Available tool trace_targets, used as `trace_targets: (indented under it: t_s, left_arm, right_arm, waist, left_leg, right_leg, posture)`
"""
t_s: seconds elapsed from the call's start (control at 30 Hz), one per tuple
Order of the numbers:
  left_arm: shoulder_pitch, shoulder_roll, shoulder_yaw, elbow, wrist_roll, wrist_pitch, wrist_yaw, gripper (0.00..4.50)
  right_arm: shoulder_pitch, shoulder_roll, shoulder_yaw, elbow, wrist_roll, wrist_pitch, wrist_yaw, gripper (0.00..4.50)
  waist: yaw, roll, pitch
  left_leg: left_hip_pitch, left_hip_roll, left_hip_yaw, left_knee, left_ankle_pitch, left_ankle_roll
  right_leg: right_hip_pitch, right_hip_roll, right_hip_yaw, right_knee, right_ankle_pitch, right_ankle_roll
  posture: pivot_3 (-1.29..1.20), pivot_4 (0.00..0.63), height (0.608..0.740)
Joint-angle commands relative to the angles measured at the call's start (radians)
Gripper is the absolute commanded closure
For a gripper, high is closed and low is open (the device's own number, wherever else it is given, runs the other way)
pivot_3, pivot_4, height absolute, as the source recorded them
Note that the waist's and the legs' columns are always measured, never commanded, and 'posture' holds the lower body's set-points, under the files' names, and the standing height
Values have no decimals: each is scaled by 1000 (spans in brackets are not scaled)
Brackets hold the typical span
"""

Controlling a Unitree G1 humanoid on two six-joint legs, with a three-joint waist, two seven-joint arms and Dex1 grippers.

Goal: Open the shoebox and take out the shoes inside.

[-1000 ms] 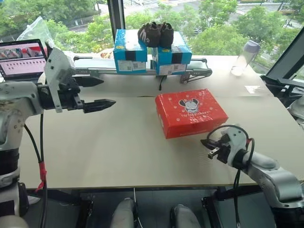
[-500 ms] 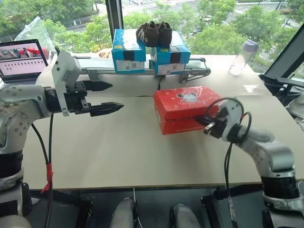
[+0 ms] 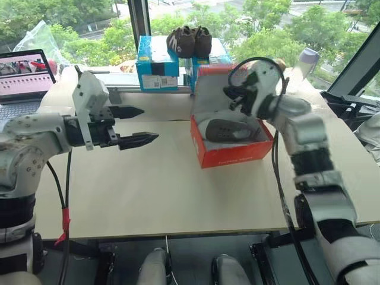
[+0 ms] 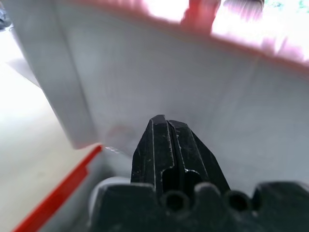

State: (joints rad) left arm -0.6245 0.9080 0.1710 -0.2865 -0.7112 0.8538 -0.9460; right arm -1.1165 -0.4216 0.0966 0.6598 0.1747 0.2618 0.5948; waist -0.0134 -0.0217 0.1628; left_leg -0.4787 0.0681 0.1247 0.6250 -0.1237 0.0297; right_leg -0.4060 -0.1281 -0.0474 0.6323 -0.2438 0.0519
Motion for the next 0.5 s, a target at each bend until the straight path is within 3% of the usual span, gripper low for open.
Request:
trace_targets:
  t_s: [0.03,0.13,0.33,0.5]
  left_arm:
    - [-5,2,17,-40,-15,0,17,0]
    - [1,-6,12,-46,-20,2,23,0]
    - [-6,-23,0,-51,-20,2,34,0]
    - [-3,-26,0,-60,-24,6,36,0]
  right_arm:
    - [-64,0,-25,62,-28,-112,34,4477]
    - [-87,-16,-27,82,-46,-132,55,4477]
    - [-97,-106,-15,-12,-71,-94,157,4477]
    - [-69,-258,29,-160,-95,-70,372,4477]
  waist:
    - [0,0,0]
    - [-3,1,0]
    - [-1,1,0]
    - [-1,2,1]
  left_leg:
    - [0,0,0,0,1,1]
    - [0,0,1,0,4,6]
    - [0,0,0,0,0,-2]
    - [0,0,1,0,1,-2]
  right_leg:
    - [0,0,0,0,0,0]
    - [0,0,0,1,0,0]
    - [-1,0,1,4,0,0]
    - [-2,0,1,4,0,-1]
  posture:
    - [0,150,740]
    - [0,150,740]
    - [0,150,740]
    - [0,150,740]
